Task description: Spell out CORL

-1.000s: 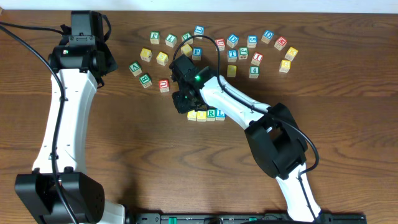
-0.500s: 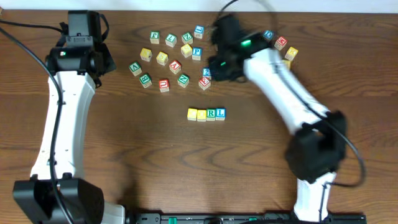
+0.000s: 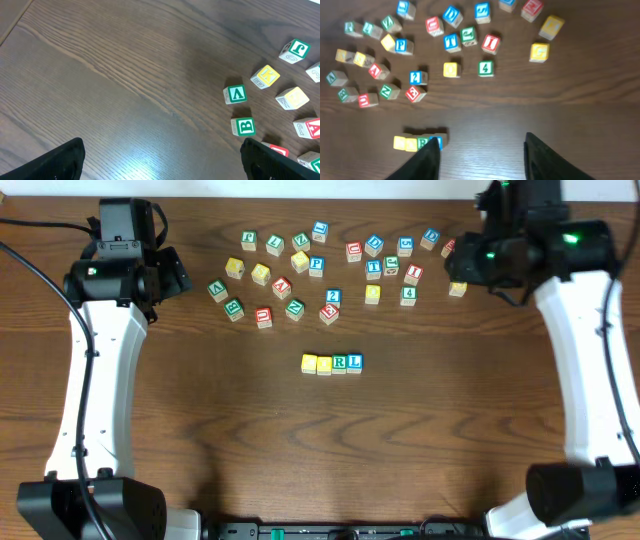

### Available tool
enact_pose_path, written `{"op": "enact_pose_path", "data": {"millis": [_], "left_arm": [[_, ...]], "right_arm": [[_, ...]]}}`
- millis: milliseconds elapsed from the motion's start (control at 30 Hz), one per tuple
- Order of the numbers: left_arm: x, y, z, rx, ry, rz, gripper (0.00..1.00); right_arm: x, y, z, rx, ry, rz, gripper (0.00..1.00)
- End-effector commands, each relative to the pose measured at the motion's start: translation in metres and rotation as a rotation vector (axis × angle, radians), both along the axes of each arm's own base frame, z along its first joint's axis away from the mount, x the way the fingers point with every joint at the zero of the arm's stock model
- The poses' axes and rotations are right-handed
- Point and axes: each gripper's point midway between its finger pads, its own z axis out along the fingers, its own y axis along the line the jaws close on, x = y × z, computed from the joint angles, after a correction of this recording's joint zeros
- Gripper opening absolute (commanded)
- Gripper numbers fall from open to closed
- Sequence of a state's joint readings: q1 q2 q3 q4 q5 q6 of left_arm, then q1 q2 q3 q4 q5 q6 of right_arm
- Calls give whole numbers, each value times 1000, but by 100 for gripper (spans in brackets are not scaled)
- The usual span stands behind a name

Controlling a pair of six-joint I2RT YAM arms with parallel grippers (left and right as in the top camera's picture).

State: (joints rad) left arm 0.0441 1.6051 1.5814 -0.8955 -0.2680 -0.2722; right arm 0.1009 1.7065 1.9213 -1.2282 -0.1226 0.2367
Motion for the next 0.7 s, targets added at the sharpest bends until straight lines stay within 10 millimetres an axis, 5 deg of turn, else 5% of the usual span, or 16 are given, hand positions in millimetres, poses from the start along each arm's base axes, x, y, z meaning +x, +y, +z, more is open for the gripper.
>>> {"op": "enact_pose_path", "data": {"millis": [0, 100, 333, 467, 667], "left_arm": [[-1, 4, 10, 17, -18, 3, 98], [-1, 4, 10, 17, -18, 3, 98], [-1, 4, 10, 17, -18, 3, 98], [-1, 4, 10, 18, -18, 4, 98], [-1, 4, 10, 17, -18, 3, 98]], "right_arm": [[-31, -11, 50, 4, -111, -14, 99], [-46, -12, 68, 8, -156, -13, 99], [-84, -24, 67, -41, -88, -33, 99], [-98, -34, 88, -77, -167, -68, 99], [-88, -37, 88, -126, -314, -33, 99]]}}
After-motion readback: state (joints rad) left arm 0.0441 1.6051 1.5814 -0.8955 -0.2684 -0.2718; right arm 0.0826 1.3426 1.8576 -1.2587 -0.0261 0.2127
